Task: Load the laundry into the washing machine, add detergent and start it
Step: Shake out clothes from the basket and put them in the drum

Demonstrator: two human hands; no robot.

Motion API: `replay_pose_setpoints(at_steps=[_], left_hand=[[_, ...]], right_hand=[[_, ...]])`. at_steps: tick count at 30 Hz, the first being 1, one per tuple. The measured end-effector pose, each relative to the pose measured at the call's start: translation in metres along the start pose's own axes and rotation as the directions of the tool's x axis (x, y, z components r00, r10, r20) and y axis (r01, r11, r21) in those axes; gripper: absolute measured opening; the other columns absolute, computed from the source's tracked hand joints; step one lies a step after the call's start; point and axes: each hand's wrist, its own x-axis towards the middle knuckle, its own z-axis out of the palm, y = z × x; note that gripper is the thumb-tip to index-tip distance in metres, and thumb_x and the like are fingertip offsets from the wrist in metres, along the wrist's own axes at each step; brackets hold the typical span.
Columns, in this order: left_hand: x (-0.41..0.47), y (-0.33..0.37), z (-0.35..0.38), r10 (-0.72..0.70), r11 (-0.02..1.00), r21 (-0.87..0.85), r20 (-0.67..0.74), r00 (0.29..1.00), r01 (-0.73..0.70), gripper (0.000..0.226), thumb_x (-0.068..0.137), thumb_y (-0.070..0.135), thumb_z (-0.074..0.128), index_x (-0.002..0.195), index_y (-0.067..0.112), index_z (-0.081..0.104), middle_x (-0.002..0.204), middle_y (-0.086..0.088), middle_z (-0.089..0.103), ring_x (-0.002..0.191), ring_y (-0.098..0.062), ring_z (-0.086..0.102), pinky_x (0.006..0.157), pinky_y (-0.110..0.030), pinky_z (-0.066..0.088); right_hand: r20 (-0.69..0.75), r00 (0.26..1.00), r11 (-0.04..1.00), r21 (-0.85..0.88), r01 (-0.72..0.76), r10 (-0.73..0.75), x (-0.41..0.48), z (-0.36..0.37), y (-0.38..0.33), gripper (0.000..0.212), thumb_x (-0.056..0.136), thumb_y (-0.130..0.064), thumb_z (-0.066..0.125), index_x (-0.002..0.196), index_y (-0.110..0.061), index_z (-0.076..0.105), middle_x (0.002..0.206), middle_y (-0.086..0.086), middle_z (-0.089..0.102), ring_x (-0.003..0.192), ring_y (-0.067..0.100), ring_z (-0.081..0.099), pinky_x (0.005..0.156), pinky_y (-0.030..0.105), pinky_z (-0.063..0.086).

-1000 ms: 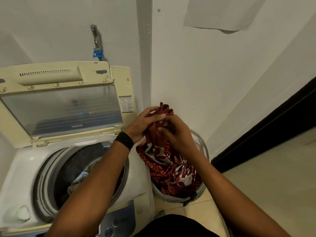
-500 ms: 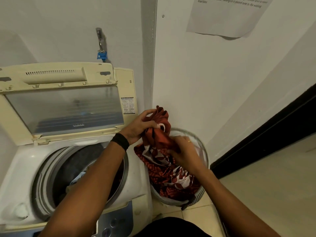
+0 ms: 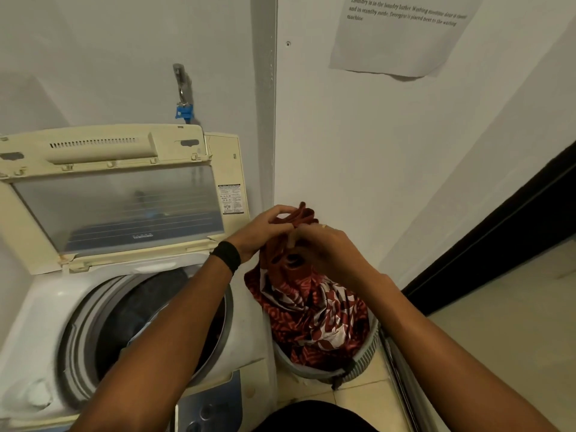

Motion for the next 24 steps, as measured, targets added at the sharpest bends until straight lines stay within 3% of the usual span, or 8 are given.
replay_pose_setpoints(at_steps=[2,6,10,12,16,20,22,24], left_hand=[[-0.001,0.001,0.004,0.020,0.999,-0.036,0.001,1.000,-0.020,0.054,0.090,0.044,0.064,0.141,0.027,0.056,0.131,-0.010,0.068,0.121,-0.027,0.066,0.106,-0.049,0.053],[-0.005,0.004,0.007,0.019,0.991,-0.133,0.004,1.000,-0.018,0.058,0.090,0.047,0.068,0.141,0.024,0.055,0.135,-0.010,0.065,0.124,-0.027,0.065,0.111,-0.052,0.049],[-0.014,0.011,0.006,0.001,1.000,-0.014,0.108,0.994,0.000,0.085,0.075,0.039,0.083,0.150,0.030,0.043,0.140,-0.009,0.059,0.127,-0.028,0.062,0.108,-0.047,0.052],[-0.017,0.018,0.007,-0.009,0.998,0.067,0.132,0.991,0.000,0.096,0.065,0.029,0.087,0.150,0.031,0.042,0.139,-0.011,0.059,0.126,-0.030,0.062,0.106,-0.047,0.054],[-0.027,0.032,0.019,0.003,0.995,0.101,-0.003,1.000,-0.003,0.087,0.065,0.020,0.084,0.143,0.033,0.048,0.131,-0.015,0.061,0.116,-0.034,0.066,0.096,-0.047,0.060],[-0.039,0.035,0.033,0.031,0.994,0.107,-0.212,0.977,-0.009,0.073,0.080,0.010,0.085,0.139,0.034,0.051,0.125,-0.011,0.066,0.109,-0.030,0.069,0.096,-0.045,0.059],[-0.048,0.032,0.040,0.023,0.997,0.079,-0.292,0.956,0.000,0.072,0.080,0.013,0.087,0.139,0.032,0.051,0.121,-0.006,0.066,0.106,-0.027,0.070,0.095,-0.043,0.059],[-0.058,0.030,0.053,0.033,0.997,0.078,-0.336,0.941,-0.007,0.069,0.082,0.013,0.086,0.139,0.029,0.050,0.114,0.000,0.065,0.099,-0.020,0.069,0.085,-0.033,0.059]], right_hand=[[-0.101,0.990,0.993,0.073,-0.092,0.099,0.004,0.002,0.004,0.013,0.095,-0.021,0.070,0.101,-0.028,0.060,0.103,-0.006,0.068,0.092,0.014,0.066,0.077,0.038,0.058],[-0.244,0.951,0.971,0.194,-0.143,0.189,0.009,0.001,0.009,0.022,0.088,-0.018,0.079,0.090,-0.017,0.056,0.092,-0.003,0.061,0.084,0.019,0.061,0.072,0.044,0.054],[-0.225,0.947,0.945,0.285,-0.163,0.231,0.008,-0.003,0.011,0.024,0.088,-0.014,0.078,0.084,-0.015,0.054,0.081,-0.003,0.059,0.075,0.019,0.058,0.069,0.046,0.053],[-0.214,0.951,0.944,0.289,-0.156,0.223,0.008,-0.005,0.010,0.027,0.085,-0.013,0.081,0.083,-0.015,0.054,0.079,-0.007,0.057,0.073,0.015,0.055,0.068,0.040,0.053],[-0.208,0.937,0.922,0.331,-0.202,0.281,0.006,-0.012,0.007,0.022,0.088,-0.026,0.080,0.094,-0.017,0.061,0.091,-0.009,0.064,0.085,0.008,0.061,0.076,0.023,0.052],[-0.120,0.912,0.883,0.330,-0.335,0.391,-0.030,-0.018,0.026,0.027,0.093,-0.034,0.073,0.114,-0.024,0.060,0.108,-0.009,0.066,0.099,0.008,0.064,0.086,0.029,0.057],[-0.051,0.894,0.877,0.228,-0.424,0.445,-0.053,-0.017,0.037,0.027,0.094,-0.024,0.071,0.117,-0.028,0.058,0.108,-0.007,0.066,0.100,0.012,0.065,0.088,0.036,0.058],[-0.055,0.854,0.842,0.212,-0.496,0.517,-0.073,-0.017,0.037,0.023,0.096,-0.016,0.065,0.115,-0.028,0.059,0.102,-0.005,0.067,0.096,0.018,0.068,0.082,0.034,0.058]])
